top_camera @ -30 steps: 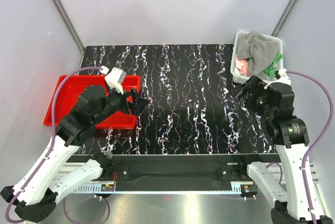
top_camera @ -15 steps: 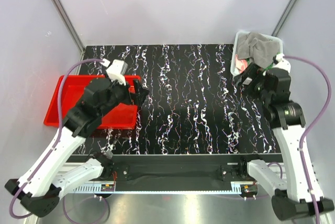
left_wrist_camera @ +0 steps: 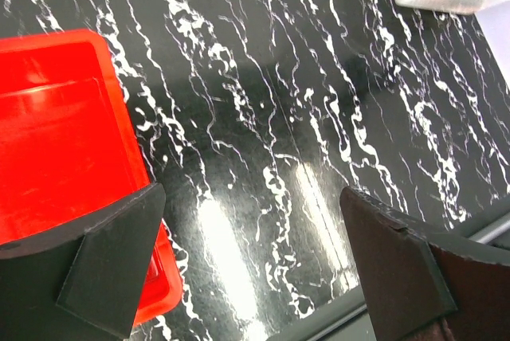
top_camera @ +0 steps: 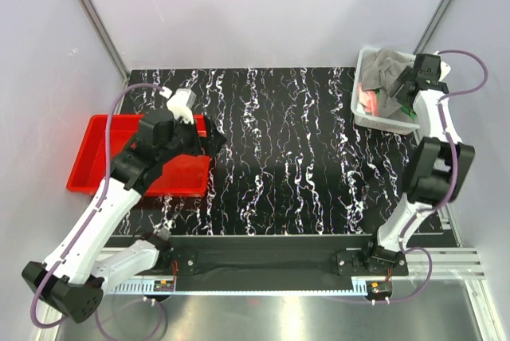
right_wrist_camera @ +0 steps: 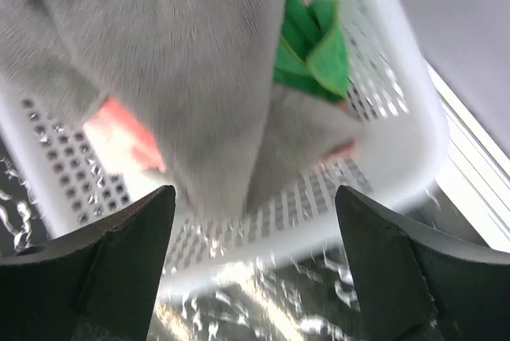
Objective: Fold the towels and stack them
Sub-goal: Grab crumpled towel
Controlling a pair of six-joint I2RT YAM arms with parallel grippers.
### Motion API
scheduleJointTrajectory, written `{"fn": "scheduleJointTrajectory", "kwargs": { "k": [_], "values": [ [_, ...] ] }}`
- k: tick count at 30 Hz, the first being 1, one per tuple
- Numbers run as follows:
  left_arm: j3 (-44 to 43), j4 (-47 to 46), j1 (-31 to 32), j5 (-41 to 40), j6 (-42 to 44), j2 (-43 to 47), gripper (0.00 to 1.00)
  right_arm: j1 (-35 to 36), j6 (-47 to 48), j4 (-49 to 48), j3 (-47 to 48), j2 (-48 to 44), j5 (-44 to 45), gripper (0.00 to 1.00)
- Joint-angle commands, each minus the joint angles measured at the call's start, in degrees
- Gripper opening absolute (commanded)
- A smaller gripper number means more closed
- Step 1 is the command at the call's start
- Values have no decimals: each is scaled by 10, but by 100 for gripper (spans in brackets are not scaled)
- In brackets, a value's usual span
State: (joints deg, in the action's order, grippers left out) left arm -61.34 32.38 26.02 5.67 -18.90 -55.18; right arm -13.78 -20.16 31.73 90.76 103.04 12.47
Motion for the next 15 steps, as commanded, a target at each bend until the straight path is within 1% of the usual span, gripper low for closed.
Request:
{"fn": "scheduleJointTrajectory", "kwargs": {
  "k": [1, 2, 4, 6, 7, 9, 11, 12, 13, 14, 15],
  "values": [
    [12, -40, -3, 39, -3, 12, 99, -6, 33, -35, 98, 64, -62, 88],
    [14, -41, -3, 40, -3, 11, 99, -8, 43, -40, 111, 98, -77, 88],
    [18, -45, -3, 35, -7, 11, 99, -11, 57, -36, 149, 127, -100, 87],
    [28, -57, -3, 36, -12, 13, 99, -12, 65, -19, 177, 161, -99, 81],
    [30, -59, -2, 38, -12, 12, 99, -12, 67, -15, 200, 168, -96, 76],
    [31, -64, -3, 38, -12, 10, 99, -12, 72, -6, 221, 181, -94, 50],
    [30, -61, -3, 36, -11, 3, 99, -12, 72, 25, 265, 186, -85, 28],
    [25, -60, -3, 35, -10, 2, 99, -12, 72, 44, 287, 186, -84, 8],
    [25, -61, -3, 36, -10, 1, 99, -12, 62, 62, 338, 184, -91, 0],
    [21, -63, -3, 36, -10, -1, 99, -11, 57, 91, 363, 171, -103, 0],
    [18, -66, -3, 34, -11, 0, 99, -11, 52, 99, 400, 160, -155, 0]
  ]
}}
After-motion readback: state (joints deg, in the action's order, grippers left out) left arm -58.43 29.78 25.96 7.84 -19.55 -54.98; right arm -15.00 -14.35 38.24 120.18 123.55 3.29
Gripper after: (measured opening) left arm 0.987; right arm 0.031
